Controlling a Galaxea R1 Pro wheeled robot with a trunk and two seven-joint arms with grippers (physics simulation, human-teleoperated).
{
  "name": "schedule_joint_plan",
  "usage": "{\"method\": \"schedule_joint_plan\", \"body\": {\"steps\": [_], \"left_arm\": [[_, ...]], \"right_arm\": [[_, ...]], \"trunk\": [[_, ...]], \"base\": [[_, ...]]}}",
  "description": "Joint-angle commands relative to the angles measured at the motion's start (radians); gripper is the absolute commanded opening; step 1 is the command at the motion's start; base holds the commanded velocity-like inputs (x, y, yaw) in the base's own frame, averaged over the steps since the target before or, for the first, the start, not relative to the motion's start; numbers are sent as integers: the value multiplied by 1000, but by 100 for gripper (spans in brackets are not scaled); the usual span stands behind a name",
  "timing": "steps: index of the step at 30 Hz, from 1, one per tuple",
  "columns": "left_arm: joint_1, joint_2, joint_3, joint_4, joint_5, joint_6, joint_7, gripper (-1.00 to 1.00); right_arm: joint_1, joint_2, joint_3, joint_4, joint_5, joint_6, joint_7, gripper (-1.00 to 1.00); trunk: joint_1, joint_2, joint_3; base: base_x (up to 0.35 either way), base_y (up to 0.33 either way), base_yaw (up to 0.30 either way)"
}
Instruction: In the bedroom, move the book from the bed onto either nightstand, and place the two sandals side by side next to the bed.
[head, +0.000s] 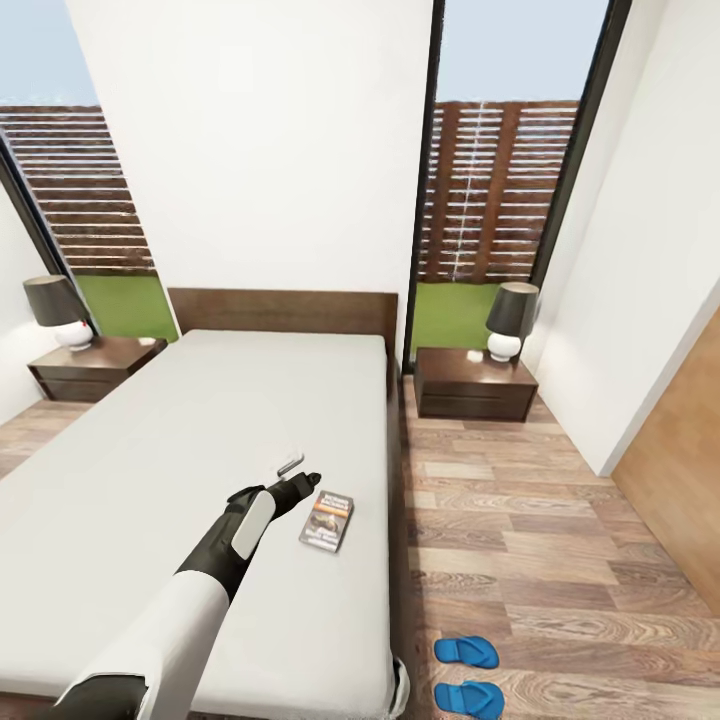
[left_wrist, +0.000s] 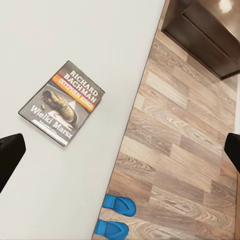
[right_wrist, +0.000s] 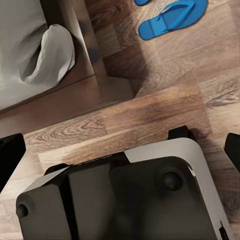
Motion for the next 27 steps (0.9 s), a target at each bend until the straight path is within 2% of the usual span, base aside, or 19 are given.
{"method": "schedule_joint_plan", "body": {"steps": [1, 27], "left_arm": [[-1, -1, 3, -2, 11, 5, 7, 100], [-1, -1, 3, -2, 11, 5, 7, 100]], "right_arm": [[-2, 0, 8, 5, -6, -8, 5, 100], [-2, 0, 8, 4, -6, -8, 4, 100]], "trunk": [[1, -2, -4], [1, -2, -45]], "base": [[0, 0, 0], [0, 0, 0]]}}
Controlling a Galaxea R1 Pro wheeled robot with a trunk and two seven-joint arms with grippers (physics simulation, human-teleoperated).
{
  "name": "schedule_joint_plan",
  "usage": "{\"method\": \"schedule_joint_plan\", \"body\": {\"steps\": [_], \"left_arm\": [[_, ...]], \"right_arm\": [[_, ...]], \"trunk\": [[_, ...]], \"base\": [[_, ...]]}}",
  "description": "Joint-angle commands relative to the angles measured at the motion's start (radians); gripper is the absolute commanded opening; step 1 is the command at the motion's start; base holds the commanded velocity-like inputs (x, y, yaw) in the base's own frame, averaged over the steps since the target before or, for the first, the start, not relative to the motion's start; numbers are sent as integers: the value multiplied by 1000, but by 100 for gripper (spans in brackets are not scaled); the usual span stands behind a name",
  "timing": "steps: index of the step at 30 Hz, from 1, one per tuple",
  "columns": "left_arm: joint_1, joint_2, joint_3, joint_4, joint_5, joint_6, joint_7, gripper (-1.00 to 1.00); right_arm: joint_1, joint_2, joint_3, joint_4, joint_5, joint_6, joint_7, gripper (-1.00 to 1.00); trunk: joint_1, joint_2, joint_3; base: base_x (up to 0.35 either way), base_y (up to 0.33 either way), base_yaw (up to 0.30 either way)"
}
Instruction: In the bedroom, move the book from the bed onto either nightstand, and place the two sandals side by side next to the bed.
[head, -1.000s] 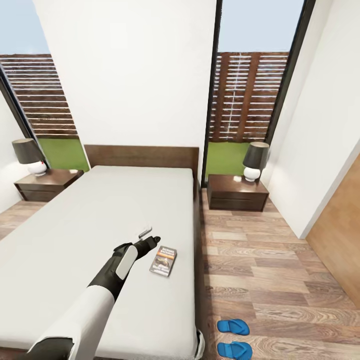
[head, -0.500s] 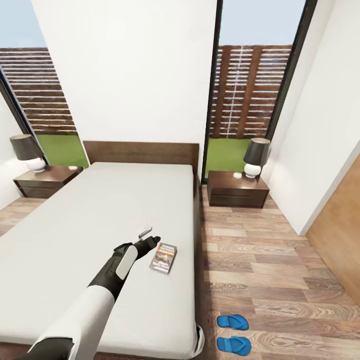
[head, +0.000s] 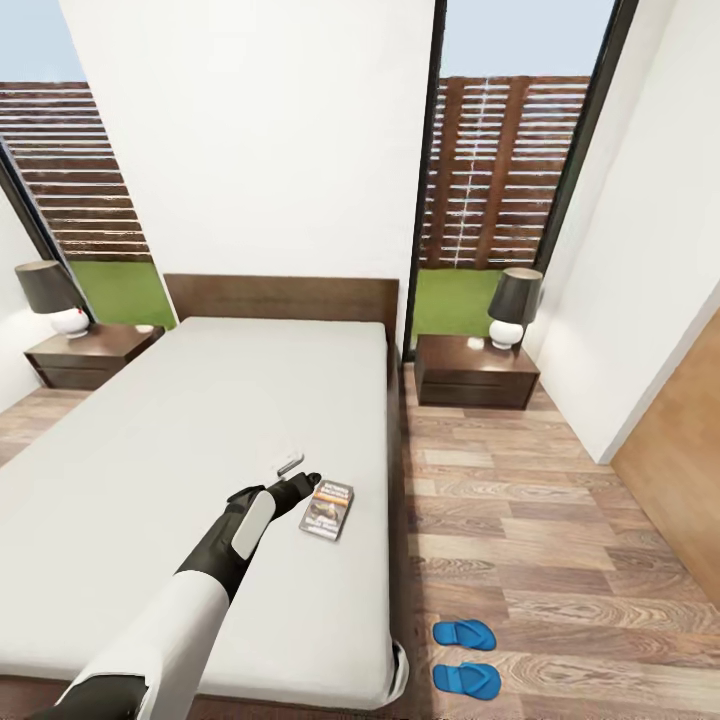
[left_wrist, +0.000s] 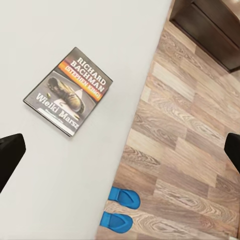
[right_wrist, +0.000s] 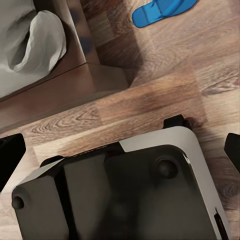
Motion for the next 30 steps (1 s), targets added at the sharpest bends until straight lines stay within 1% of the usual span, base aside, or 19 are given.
{"method": "schedule_joint_plan", "body": {"steps": [1, 30], "left_arm": [[-1, -1, 3, -2, 11, 5, 7, 100], [-1, -1, 2, -2, 11, 7, 7, 100]], "right_arm": [[-2, 0, 8, 5, -6, -8, 6, 100], [-2, 1, 9, 5, -6, -8, 6, 100]], "trunk": [[1, -2, -4], [1, -2, -49]], "base": [[0, 0, 0], [0, 0, 0]]}}
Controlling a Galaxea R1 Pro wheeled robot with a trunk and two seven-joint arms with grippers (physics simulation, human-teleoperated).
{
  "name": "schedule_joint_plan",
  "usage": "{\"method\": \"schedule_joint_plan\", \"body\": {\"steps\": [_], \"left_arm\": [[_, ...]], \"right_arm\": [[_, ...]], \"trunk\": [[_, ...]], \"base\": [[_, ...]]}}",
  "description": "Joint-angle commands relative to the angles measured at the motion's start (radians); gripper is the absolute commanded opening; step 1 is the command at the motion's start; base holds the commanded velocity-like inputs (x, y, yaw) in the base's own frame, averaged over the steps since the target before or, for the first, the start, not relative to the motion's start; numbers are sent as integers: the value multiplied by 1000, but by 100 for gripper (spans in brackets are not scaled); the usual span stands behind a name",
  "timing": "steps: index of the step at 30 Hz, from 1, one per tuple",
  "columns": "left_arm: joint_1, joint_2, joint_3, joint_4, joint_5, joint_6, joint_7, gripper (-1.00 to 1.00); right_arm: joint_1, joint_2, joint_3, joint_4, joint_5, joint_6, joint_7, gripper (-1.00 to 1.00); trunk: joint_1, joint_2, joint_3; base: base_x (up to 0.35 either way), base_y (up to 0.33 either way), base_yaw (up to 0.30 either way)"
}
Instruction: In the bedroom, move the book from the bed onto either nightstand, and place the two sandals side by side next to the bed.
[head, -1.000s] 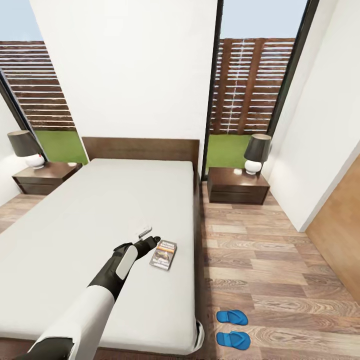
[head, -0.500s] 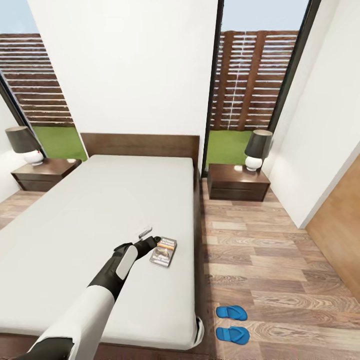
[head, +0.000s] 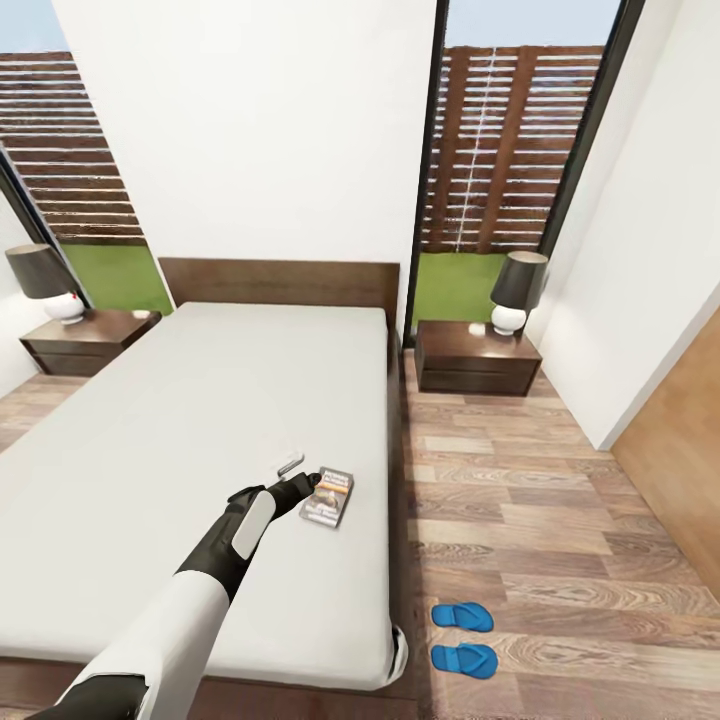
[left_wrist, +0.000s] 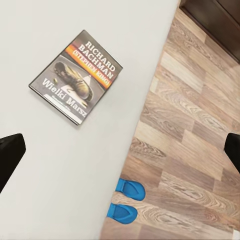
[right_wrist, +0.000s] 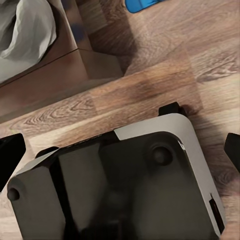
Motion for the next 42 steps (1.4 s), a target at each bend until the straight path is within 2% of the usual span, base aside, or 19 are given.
{"method": "schedule_joint_plan", "body": {"steps": [1, 42], "left_arm": [[-1, -1, 3, -2, 11, 5, 7, 100], [-1, -2, 3, -2, 11, 5, 6, 100]], "right_arm": [[-2, 0, 8, 5, -6, -8, 6, 100], [-2, 1, 9, 5, -6, -9, 6, 100]], "trunk": [[1, -2, -4], [1, -2, -68]], "base": [[0, 0, 0], [0, 0, 0]]}}
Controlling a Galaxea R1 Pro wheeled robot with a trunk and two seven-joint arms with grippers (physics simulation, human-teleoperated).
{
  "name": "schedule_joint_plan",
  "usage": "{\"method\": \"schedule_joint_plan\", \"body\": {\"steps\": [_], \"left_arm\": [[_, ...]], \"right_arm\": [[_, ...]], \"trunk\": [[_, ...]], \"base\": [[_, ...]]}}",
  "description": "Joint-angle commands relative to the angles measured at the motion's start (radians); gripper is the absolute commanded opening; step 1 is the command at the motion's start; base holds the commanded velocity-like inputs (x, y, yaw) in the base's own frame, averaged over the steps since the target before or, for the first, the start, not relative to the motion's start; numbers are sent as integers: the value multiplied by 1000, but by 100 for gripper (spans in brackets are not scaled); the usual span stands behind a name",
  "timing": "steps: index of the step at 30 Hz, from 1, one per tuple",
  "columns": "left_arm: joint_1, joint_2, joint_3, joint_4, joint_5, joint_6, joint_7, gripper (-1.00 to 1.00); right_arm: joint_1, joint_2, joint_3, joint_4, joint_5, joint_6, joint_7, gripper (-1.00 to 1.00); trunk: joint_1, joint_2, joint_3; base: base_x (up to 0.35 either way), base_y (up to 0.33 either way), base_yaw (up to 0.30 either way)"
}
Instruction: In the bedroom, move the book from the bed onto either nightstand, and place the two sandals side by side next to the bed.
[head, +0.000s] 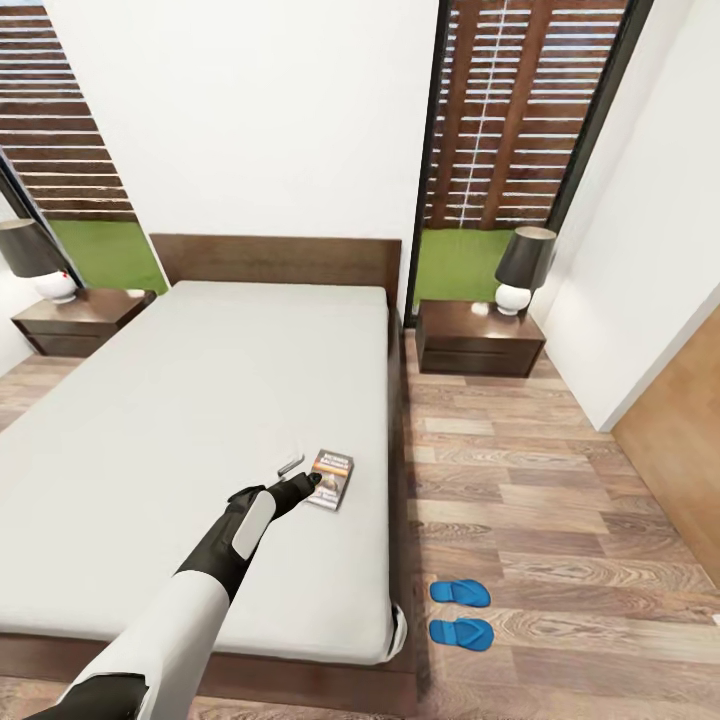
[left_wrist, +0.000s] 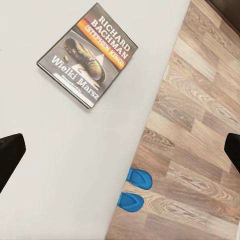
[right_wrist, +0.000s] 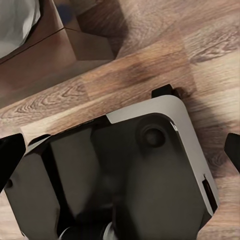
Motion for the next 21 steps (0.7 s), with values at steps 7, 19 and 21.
{"method": "schedule_joint_plan", "body": {"steps": [7, 19, 21], "left_arm": [[-1, -1, 3, -2, 10, 5, 7, 100], [-1, -1, 3, -2, 11, 5, 7, 100], [-1, -1, 3, -2, 11, 5, 7, 100]], "right_arm": [[-2, 0, 8, 5, -6, -8, 6, 100], [-2, 0, 9, 5, -6, -8, 6, 100], [-2, 0, 9, 5, -6, -8, 6, 100]], "trunk": [[1, -2, -13], [1, -2, -32], [1, -2, -35]], "base": [[0, 0, 0], [0, 0, 0], [0, 0, 0]]}}
